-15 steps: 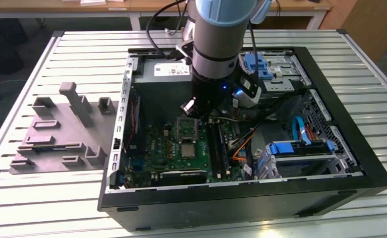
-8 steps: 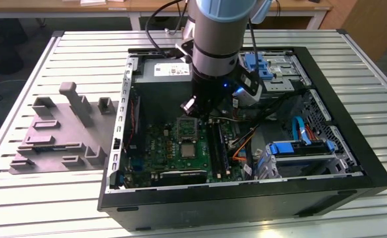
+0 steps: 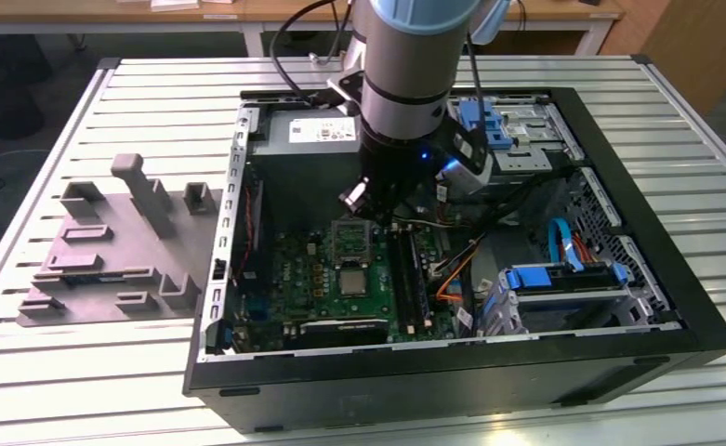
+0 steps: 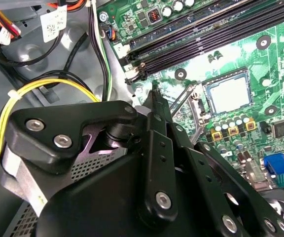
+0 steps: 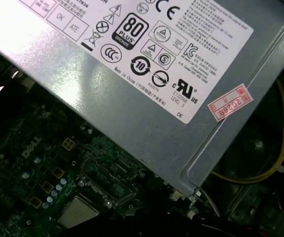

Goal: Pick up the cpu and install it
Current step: 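Close the cpu cover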

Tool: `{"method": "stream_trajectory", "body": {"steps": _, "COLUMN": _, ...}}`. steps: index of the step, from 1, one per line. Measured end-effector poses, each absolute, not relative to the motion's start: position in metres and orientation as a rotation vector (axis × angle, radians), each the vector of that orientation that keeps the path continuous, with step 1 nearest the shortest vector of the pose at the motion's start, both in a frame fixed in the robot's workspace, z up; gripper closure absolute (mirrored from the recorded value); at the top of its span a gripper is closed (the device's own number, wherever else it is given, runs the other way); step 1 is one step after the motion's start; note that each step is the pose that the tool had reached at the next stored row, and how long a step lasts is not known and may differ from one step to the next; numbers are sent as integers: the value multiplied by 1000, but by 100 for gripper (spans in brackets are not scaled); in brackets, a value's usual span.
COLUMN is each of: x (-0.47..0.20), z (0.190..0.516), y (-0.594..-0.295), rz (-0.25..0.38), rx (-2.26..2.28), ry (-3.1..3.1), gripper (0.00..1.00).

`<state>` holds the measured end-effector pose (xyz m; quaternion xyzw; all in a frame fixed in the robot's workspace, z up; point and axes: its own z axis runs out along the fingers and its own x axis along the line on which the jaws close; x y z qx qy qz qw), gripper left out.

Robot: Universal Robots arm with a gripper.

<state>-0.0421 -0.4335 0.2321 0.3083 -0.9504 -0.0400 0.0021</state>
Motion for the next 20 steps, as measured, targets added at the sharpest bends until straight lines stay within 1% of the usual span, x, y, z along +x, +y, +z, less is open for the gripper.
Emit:
{"method": "stream_trajectory", "body": {"steps": 13, "x": -42, "z": 233, "y": -434, "rz": -122, "rx": 1190, "ry": -2893, "gripper": 89}}
{"method": "stream_trajectory", "body": {"steps": 20, "x": -42, "z": 237, "y": -433, "rz": -122, "rx": 1217, "ry": -2881, "gripper": 89}}
